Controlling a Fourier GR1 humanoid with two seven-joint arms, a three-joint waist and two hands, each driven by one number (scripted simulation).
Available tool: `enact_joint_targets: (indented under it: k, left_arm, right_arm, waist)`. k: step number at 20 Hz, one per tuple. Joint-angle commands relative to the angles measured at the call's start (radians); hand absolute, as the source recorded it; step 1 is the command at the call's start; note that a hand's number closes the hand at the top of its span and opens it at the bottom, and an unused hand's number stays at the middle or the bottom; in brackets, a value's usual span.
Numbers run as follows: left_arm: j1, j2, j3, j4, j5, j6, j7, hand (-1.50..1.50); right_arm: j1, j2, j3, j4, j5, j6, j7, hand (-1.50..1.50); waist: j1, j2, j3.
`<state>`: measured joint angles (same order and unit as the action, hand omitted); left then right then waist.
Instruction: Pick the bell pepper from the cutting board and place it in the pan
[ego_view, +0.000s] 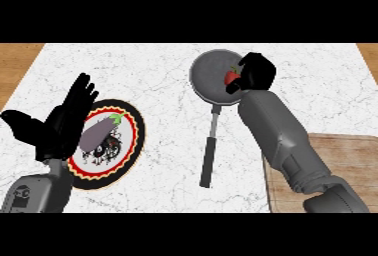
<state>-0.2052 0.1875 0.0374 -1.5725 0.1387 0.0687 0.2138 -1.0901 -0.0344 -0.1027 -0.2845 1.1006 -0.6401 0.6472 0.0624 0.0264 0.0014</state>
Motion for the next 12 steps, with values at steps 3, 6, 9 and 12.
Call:
enact_joint_targets:
  k: [3, 6, 9, 12]
  left_arm:
    - [0.043, -0.006, 0.010, 0.028, -0.005, -0.012, -0.061, 0.00]
    - [0.021, -0.005, -0.004, -0.036, -0.003, 0.004, 0.023, 0.00]
    - [0.003, -0.017, -0.002, -0.021, -0.021, 0.031, 0.018, 0.00]
    - [-0.007, 0.004, 0.029, 0.037, 0.003, 0.001, 0.009, 0.00]
  right_arm:
    - [0.006, 0.003, -0.079, 0.056, -0.082, -0.041, -0.134, -1.50]
    - [0.024, 0.020, -0.112, -0.005, -0.130, -0.141, -0.225, -1.50]
    - [0.106, 0.012, -0.182, -0.085, -0.229, -0.224, -0.388, -1.50]
    - [0.151, 0.034, -0.227, -0.158, -0.375, -0.227, -0.514, -1.50]
  waist:
    - [0.003, 0.000, 0.000]
    - [-0.004, -0.005, 0.001]
    - [-0.025, -0.007, 0.002]
    - [-0.036, -0.015, 0.001]
